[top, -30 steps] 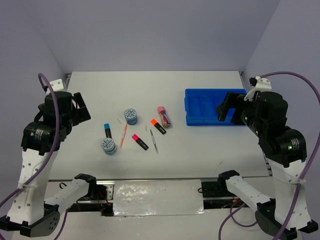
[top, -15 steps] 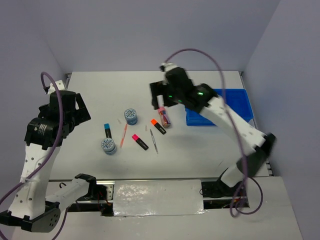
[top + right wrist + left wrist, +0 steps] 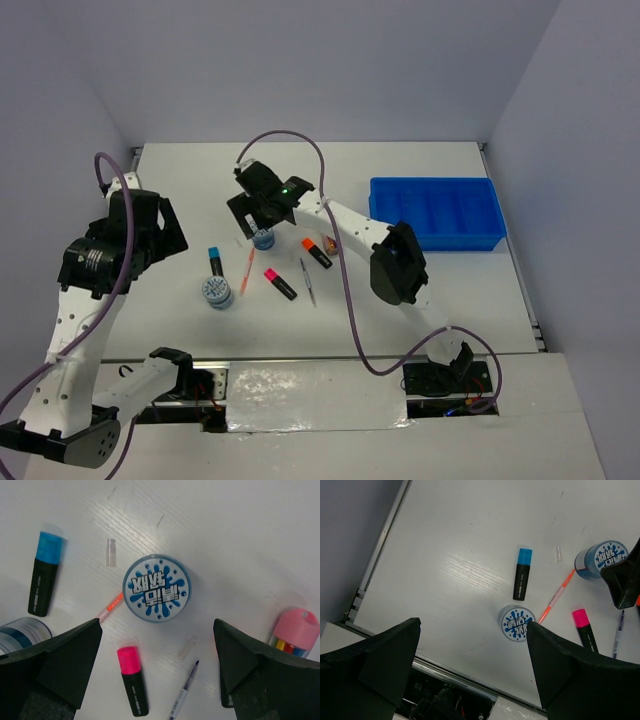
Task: Sort the stationery into containers
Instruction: Pick up the stationery from the center of the board.
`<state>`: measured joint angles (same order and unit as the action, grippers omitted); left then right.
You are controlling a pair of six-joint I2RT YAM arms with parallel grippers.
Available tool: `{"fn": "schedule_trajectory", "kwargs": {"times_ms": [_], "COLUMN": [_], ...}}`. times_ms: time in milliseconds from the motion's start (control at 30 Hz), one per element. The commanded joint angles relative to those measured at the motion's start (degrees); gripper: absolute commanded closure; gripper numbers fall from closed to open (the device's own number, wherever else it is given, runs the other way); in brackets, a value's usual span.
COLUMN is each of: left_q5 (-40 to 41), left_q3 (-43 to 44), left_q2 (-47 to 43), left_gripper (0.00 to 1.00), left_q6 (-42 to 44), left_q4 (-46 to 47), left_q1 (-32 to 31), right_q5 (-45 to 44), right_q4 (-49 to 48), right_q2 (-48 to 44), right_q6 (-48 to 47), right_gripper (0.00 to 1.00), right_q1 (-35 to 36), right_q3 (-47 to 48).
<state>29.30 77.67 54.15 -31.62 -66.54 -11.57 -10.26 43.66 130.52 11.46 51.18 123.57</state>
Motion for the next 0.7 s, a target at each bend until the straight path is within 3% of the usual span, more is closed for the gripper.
{"fn": "schedule_trajectory", "kwargs": {"times_ms": [0, 467, 533, 633, 667], "left_q5": [0.9, -1.6, -1.6, -1.4, -1.2], "left_q3": [-0.6, -2.0, -2.5, -2.7, -2.8], "left_q2": [-0.4, 0.7, 1.0, 1.4, 1.5], "left_gripper": [0.01, 0.01, 0.01, 0.01, 0.01], "left_q6": [1.2, 2.7, 3.1, 3.8, 3.8], "left_q4": [0.4, 2.6, 2.8, 3.2, 3.3], "left_q1": [-0.2, -0.2, -0.2, -0.2, -0.2], "right_q5": [0.2, 4.6, 4.4, 3.3, 2.9], "right_q4": [-4.6, -8.5, -8.1, -8.2, -8.6], "right_q2": [1.4, 9.7, 10.5, 10.6, 10.3], "right_q6": [-2.6, -5.6, -4.8, -5.0, -5.0], "right_gripper": [0.0, 0.03, 0.09, 0.31, 0.45], "right_q1": [-0.6, -1.3, -2.0, -2.4, -2.4], "right_q3": [3.2, 8.1, 8.4, 8.1, 7.4]}}
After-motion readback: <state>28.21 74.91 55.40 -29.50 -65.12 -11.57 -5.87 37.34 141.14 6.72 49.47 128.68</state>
